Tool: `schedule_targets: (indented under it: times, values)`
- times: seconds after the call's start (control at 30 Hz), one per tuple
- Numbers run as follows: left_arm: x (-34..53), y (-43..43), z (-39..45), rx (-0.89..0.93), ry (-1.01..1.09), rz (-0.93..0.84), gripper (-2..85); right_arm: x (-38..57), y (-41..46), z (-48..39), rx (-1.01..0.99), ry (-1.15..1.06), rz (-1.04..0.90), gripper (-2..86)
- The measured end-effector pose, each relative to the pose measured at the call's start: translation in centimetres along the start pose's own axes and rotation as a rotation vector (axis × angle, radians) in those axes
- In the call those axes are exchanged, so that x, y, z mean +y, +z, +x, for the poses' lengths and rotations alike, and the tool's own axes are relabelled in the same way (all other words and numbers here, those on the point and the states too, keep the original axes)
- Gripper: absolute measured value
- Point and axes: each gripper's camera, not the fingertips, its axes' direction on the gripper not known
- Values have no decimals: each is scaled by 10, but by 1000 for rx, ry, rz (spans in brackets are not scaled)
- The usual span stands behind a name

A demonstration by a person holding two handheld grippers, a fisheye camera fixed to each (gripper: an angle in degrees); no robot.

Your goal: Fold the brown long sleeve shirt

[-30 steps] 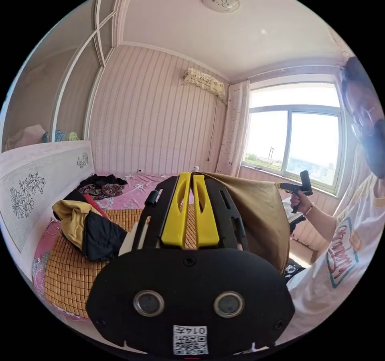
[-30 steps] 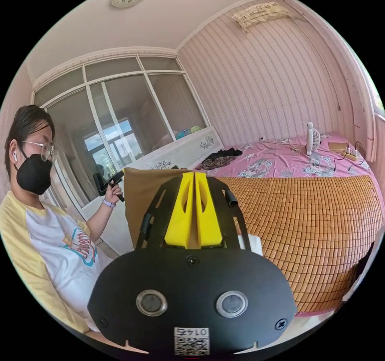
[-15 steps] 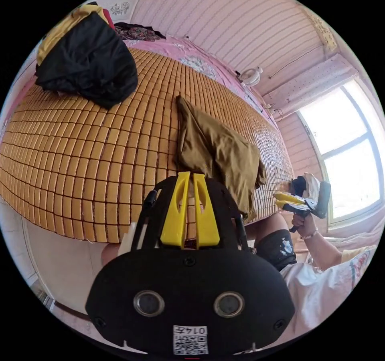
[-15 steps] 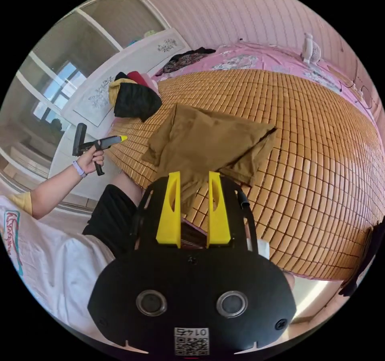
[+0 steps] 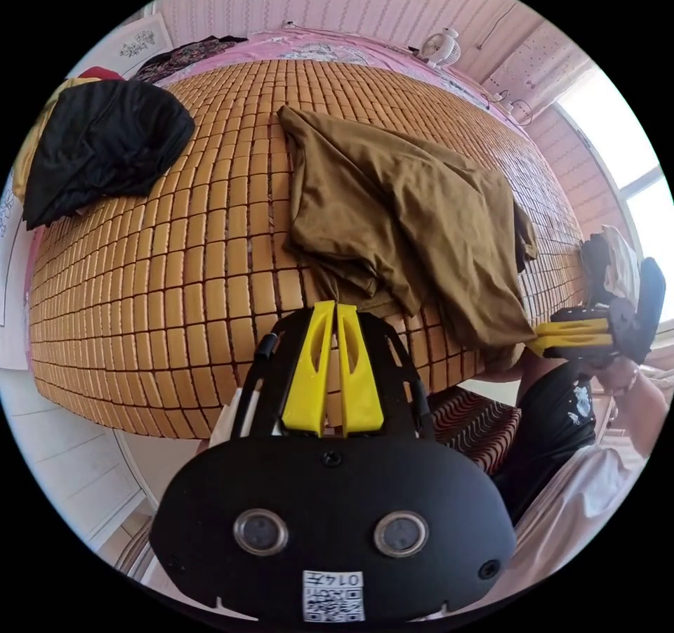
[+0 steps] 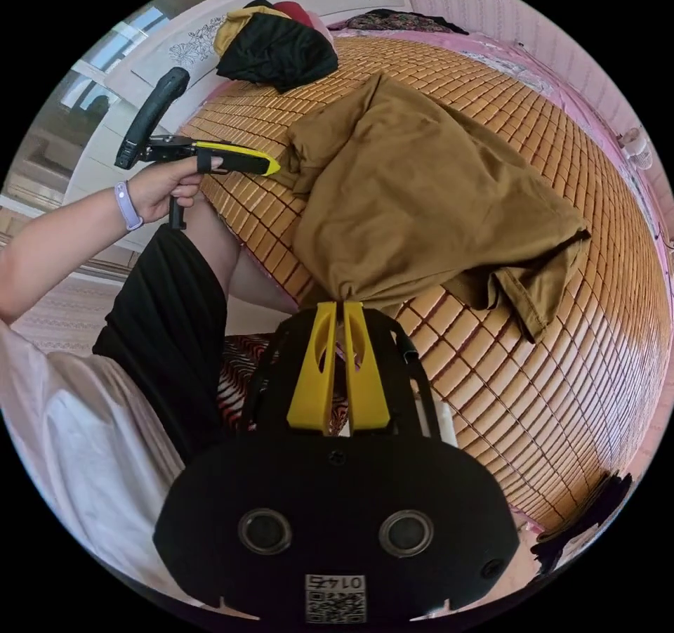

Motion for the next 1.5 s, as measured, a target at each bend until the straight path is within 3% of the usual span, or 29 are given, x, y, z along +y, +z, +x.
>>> schedule_targets:
  times: [0.13, 0.23, 0.3, 0.37, 0.43, 0.5, 0.67, 0.77, 0.93, 0.97, 1.03, 1.13, 1.3, 1.43, 1.5]
  values:
    - [17, -28, -11, 63, 41, 99, -9, -20, -67, 32, -322, -149, 63, 10]
    - [39, -60, -26, 142, 32, 182, -10, -47, -150, 81, -427, -107, 331, 17]
    - [54, -78, -35, 160, 17, 239, -10, -59, -194, 117, -416, 31, 536, 25]
    - [62, -81, -43, 185, -22, 256, -10, -63, -223, 157, -268, 260, 730, 54]
    - [69, -78, -50, 195, -61, 264, -10, -58, -221, 177, -195, 409, 783, 77]
    - [77, -69, -56, 214, -107, 255, -10, -51, -201, 188, -237, 487, 729, 83]
    - [86, -51, -62, 256, -146, 220, -10, -18, -88, 139, -274, 325, 287, 78]
    - [86, -47, -59, 261, -130, 208, -10, -4, -35, 82, -281, 175, 130, 93]
    - [84, -47, -52, 243, -92, 195, -10, -22, 17, 27, -208, 61, -37, 113]
    - [84, -46, -51, 237, -87, 191, -10, -27, 22, 23, -118, 52, -65, 48]
    - [86, -45, -51, 233, -85, 192, -10, -31, 22, 25, -53, 46, -80, 10]
    - [92, -40, -55, 225, -101, 191, -10, -35, 10, 42, -194, 29, -135, 4]
    - [106, -33, -67, 219, -182, 195, -10, -37, -57, 65, -504, -59, -26, 6]
    - [115, -36, -74, 238, -255, 214, -10, -42, -127, 97, -718, 13, 355, 10]
    - [121, -43, -73, 239, -255, 242, -9, -35, -133, 103, -717, 49, 444, 15]
